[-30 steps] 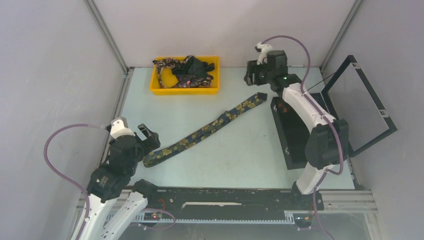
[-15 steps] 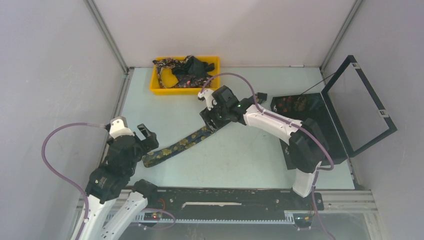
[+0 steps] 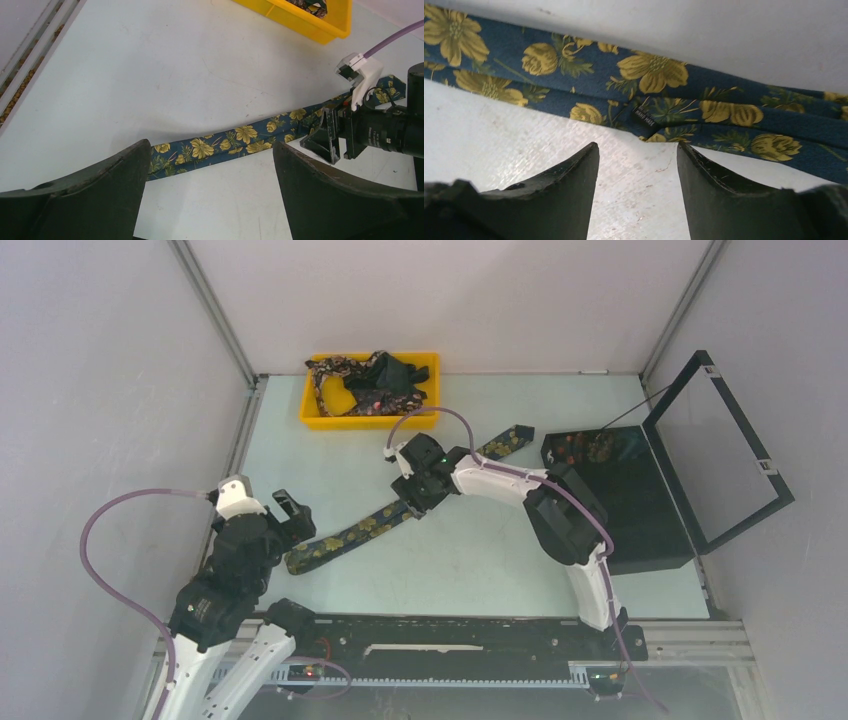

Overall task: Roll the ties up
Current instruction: Flatten out the tie at the center of the board.

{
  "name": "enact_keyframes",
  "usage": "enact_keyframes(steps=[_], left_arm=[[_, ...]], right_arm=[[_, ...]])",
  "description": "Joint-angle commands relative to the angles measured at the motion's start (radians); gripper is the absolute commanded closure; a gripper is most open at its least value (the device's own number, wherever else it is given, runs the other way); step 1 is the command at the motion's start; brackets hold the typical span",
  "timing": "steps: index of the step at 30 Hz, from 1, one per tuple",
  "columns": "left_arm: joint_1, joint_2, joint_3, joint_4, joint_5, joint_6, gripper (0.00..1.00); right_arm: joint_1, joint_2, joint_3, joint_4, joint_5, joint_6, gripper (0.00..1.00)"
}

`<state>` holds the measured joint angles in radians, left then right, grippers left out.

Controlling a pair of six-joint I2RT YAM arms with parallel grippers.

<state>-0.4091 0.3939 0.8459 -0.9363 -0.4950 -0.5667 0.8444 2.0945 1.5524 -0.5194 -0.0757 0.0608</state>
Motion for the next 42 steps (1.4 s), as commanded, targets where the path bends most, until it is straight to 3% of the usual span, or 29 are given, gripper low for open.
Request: enact_keyframes(steps=[1,15,21,26,33,42], left_arm=[[0.007,0.008,0.007,0.031,-0.014,0.019,0.02],[0.006,0.012,0.005,0.030,-0.022,0.020,0.02],[0.007,0.014,0.004,0.030,-0.022,0.019,0.02],[0.007,0.011,0.004,0.030,-0.025,0.020,0.02],[0.007,0.014,0.004,0.030,-0.025,0.019,0.02],[0.007,0.016,0.004,0.031,-0.025,0.020,0.02]], right_arm=[[-0.003,0.013,0.079,0.004,0.072,0.019,0.39],[-0.004,0.101,0.127,0.004,0.107,0.021,0.45],[-0.005,0.112,0.126,-0.009,0.132,0.015,0.72],[-0.015,0.073,0.126,-0.034,0.143,-0.008,0.85],[-0.075,-0.016,0.128,-0.049,0.103,-0.034,0.93],[-0.223,-0.031,0.174,-0.075,0.007,-0.036,0.96]])
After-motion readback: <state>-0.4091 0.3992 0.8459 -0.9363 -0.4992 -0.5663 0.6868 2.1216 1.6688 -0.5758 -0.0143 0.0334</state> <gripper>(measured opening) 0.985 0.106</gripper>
